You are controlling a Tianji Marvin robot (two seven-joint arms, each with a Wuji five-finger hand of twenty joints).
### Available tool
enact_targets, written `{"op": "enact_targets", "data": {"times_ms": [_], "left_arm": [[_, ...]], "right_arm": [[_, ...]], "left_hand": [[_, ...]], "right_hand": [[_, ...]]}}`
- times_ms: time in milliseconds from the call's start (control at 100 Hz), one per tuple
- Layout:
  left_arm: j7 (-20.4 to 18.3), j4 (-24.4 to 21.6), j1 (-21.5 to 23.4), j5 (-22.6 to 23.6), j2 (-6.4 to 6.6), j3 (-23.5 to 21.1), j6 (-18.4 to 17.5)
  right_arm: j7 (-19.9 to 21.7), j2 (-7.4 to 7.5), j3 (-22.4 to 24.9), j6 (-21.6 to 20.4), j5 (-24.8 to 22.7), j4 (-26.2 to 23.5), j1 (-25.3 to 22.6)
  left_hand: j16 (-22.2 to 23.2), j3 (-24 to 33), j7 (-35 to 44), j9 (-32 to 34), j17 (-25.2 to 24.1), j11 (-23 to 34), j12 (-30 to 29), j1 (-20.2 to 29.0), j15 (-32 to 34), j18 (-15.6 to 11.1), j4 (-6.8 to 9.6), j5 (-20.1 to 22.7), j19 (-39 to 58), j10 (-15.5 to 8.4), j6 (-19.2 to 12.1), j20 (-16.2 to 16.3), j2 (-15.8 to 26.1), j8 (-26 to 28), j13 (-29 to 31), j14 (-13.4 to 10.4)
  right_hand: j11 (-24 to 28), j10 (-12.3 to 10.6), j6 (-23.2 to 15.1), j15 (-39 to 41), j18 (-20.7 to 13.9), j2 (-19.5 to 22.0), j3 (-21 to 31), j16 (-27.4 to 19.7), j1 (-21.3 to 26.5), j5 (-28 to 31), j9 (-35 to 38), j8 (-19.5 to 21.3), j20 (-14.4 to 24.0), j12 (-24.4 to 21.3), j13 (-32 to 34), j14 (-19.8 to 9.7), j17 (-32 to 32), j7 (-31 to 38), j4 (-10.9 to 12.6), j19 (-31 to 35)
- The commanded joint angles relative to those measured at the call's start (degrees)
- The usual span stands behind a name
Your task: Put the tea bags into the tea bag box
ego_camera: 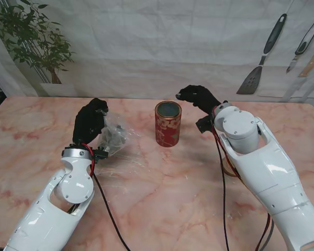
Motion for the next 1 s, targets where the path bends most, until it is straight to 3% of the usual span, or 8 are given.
{"op": "enact_targets", "data": {"times_ms": [0,130,360,530,990], "left_arm": [[-0.66,-0.34,-0.21,-0.05,0.11,-0.26,0.53],[-0.74,-0.33,-0.25,0.19,0.17,-0.34,0.84],[-1.16,-0.31,-0.44,0.70,0.31,-0.40,1.46],[-1.71,-0.04,-0.91,1.92,0.59,-0.59,2.37],[-3.44,1.84,-2.01,2.81,1.05,-1.38,3.67]], "right_arm": [[-0.47,1.58,1.35,-1.82,-0.25,-1.89,-3.19],[1.59,2.91,4.68,-4.83,-1.77,-5.89,-8.19],[3.49,4.32,8.80,-11.02,-3.96,-10.28,-15.83],[4.73,4.88,10.66,-14.39,-3.88,-11.30,-19.89],[-0.04,4.58,12.56,-22.68,-6.88,-12.01,-28.03]], "left_hand": [[0.65,2.52,-0.11,0.48,1.25,1.77,2.11,6.78,1.16,-4.50,-1.00,-1.14,0.54,-4.47,-0.74,-1.17,0.64,0.59,0.42,3.25],[0.64,2.52,-0.12,0.52,1.25,1.79,2.11,6.81,1.14,-4.46,-1.01,-1.14,0.55,-4.49,-0.73,-1.17,0.66,0.60,0.35,3.22],[0.62,2.54,-0.10,0.48,1.26,1.77,2.09,6.82,1.13,-4.56,-1.02,-1.17,0.55,-4.45,-0.75,-1.17,0.63,0.63,0.35,3.24],[0.64,2.56,-0.10,0.42,1.26,1.78,2.10,6.88,1.20,-4.57,-1.06,-1.19,0.56,-4.43,-0.62,-1.16,0.61,0.64,0.41,3.28],[0.63,2.58,-0.04,0.33,1.27,1.90,2.07,6.91,1.25,-4.48,-1.16,-1.34,0.57,-4.34,-0.51,-1.16,0.60,0.65,0.26,3.32]], "right_hand": [[-3.08,-1.51,-2.95,0.25,0.00,-2.60,1.41,0.36,0.63,-2.55,-1.97,-0.47,0.29,-1.03,0.10,-0.18,-0.64,-0.45,1.33,-1.09],[-9.01,-1.82,-5.04,-2.32,-0.01,-3.66,1.46,-0.65,1.63,-5.46,-2.20,-1.44,0.22,-1.98,0.13,-0.30,-0.74,-2.79,1.18,-1.71],[-18.97,-1.59,-4.33,-8.08,-0.06,-3.61,0.52,-2.54,2.52,-6.66,-1.91,-3.94,-0.24,-5.03,-0.11,-0.63,-0.81,-7.25,1.19,-3.43],[-21.80,-1.20,-3.51,-12.69,-1.12,-2.94,-0.77,-4.10,3.15,-6.95,-1.94,-4.68,-0.54,-6.29,-0.15,-1.13,-1.21,-9.47,1.33,-6.47],[-25.06,-1.64,-2.80,-25.86,-1.86,-2.28,-2.56,-8.16,4.47,-6.13,-1.79,-4.60,0.86,-8.13,0.24,-3.63,-1.39,-12.28,1.37,-15.60]]}}
